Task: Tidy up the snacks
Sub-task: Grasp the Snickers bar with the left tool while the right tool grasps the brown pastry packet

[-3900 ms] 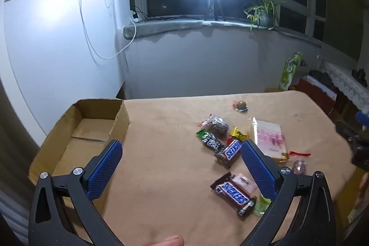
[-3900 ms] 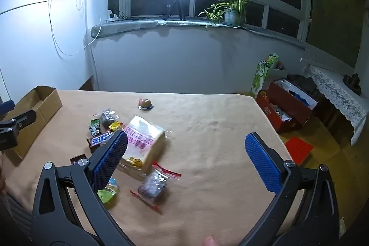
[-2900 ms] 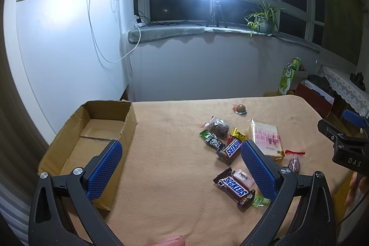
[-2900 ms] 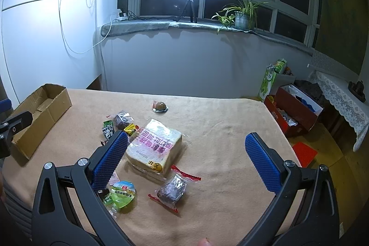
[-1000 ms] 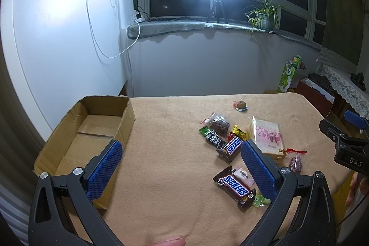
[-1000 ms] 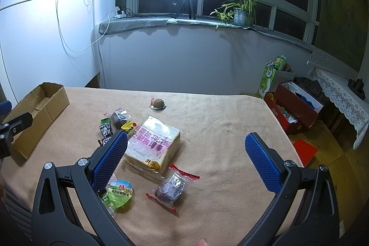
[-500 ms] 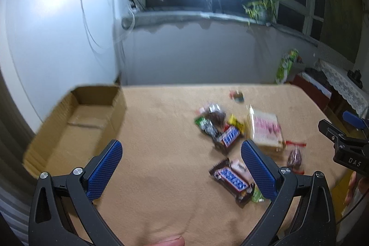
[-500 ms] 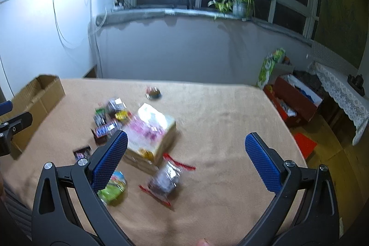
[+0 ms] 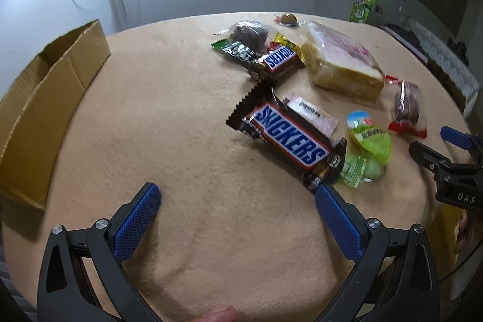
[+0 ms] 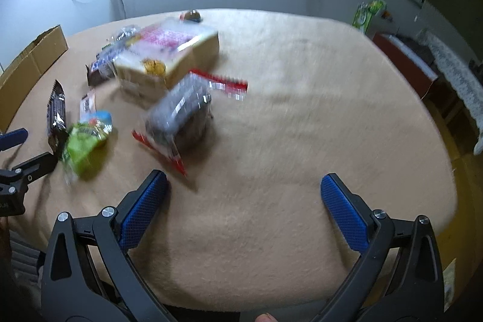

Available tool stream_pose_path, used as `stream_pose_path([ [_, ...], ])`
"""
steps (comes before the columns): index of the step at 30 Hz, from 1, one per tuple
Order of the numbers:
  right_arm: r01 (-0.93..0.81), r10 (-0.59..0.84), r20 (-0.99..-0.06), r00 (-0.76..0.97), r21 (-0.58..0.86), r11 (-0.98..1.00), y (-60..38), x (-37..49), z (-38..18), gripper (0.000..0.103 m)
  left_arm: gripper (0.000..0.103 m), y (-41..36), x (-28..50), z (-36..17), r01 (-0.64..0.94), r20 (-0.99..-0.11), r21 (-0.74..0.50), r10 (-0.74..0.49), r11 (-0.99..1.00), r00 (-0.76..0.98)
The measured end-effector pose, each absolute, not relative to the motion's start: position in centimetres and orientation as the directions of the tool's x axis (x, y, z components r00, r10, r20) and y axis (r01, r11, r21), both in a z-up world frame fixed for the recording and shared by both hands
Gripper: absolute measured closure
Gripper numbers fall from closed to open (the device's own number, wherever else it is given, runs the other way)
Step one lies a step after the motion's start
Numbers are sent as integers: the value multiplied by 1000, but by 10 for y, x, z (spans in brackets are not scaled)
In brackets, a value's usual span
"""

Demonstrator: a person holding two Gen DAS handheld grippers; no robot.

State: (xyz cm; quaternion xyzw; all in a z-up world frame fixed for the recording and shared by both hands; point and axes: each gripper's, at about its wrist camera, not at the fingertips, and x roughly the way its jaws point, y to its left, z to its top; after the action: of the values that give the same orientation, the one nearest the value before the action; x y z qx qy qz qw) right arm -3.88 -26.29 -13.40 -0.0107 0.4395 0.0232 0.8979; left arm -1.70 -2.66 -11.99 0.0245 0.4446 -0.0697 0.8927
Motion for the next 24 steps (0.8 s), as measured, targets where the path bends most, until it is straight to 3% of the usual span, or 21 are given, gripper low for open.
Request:
stream_pose_path([
  [6,-113,79,-768,635,8,994,-268,-42,-135,0,0,-18,-30,-125,183,-746,-36,-148,982,649],
  [9,-112,175,-716,676,135,985,-279,-47,-126,0,0,-16,-33,-125,205,-735,-33,-162,978,658],
  [15,-113,232,-697,679,213,970,-262,-23,-113,0,0,-12,-13,-105,174,-746,-195,-261,965,612],
  [18,-97,215,-709,671,203,974,-252,-7,-114,2,0,-26,7,-103,169,-766,-199,-260,965,587],
  [22,-96,238,-723,649,233,968,-247,0,-121,40,2,-46,21,-111,161,-783,-165,-229,973,578],
  [24,-111,242,-716,654,226,968,-245,-3,-120,47,21,-49,17,-111,177,-772,-144,-223,974,595],
])
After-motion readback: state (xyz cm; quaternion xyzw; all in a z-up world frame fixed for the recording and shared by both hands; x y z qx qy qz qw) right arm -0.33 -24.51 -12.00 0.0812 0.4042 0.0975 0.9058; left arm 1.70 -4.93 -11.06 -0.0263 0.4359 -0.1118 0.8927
